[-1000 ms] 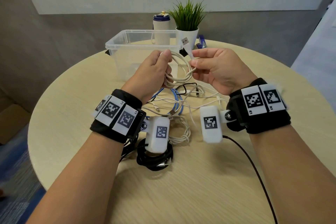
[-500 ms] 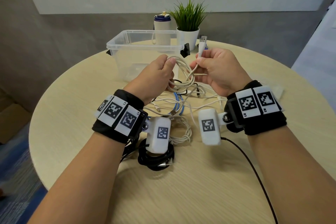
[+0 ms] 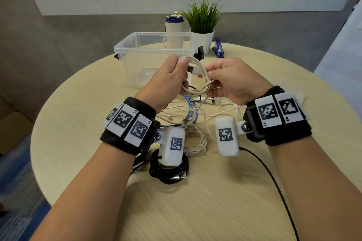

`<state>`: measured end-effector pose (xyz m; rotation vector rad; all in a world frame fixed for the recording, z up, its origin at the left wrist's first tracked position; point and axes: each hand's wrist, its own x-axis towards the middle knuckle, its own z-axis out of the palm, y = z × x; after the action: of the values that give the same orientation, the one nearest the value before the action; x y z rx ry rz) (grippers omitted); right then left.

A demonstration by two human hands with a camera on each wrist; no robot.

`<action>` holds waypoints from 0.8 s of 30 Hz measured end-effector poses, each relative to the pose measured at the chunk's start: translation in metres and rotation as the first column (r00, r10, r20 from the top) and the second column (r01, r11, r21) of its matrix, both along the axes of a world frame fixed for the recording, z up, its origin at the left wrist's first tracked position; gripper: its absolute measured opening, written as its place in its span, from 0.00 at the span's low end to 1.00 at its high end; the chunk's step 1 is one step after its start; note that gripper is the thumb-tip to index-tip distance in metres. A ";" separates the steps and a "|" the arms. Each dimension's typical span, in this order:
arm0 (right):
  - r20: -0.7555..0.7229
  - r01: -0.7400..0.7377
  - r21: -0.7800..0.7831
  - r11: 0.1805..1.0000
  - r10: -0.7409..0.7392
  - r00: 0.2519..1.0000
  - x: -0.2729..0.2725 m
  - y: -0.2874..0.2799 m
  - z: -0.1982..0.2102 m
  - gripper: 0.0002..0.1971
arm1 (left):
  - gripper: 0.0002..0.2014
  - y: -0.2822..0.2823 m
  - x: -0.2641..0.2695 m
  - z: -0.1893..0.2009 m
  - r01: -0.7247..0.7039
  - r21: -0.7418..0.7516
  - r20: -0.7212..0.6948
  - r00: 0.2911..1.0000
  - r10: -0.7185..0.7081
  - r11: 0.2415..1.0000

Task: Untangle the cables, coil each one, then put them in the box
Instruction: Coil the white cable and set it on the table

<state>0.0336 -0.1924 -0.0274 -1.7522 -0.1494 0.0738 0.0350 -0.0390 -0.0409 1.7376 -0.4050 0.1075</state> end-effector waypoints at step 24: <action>0.027 -0.133 0.245 0.960 0.130 0.991 -0.010 0.000 0.006 0.13 | 0.15 0.000 0.005 -0.001 -0.050 0.026 -0.026 0.998 0.050 0.998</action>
<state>0.0239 -0.1926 -0.0213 -1.4932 -0.2720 0.1371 0.0400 -0.0390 -0.0419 1.7726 -0.3451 0.1157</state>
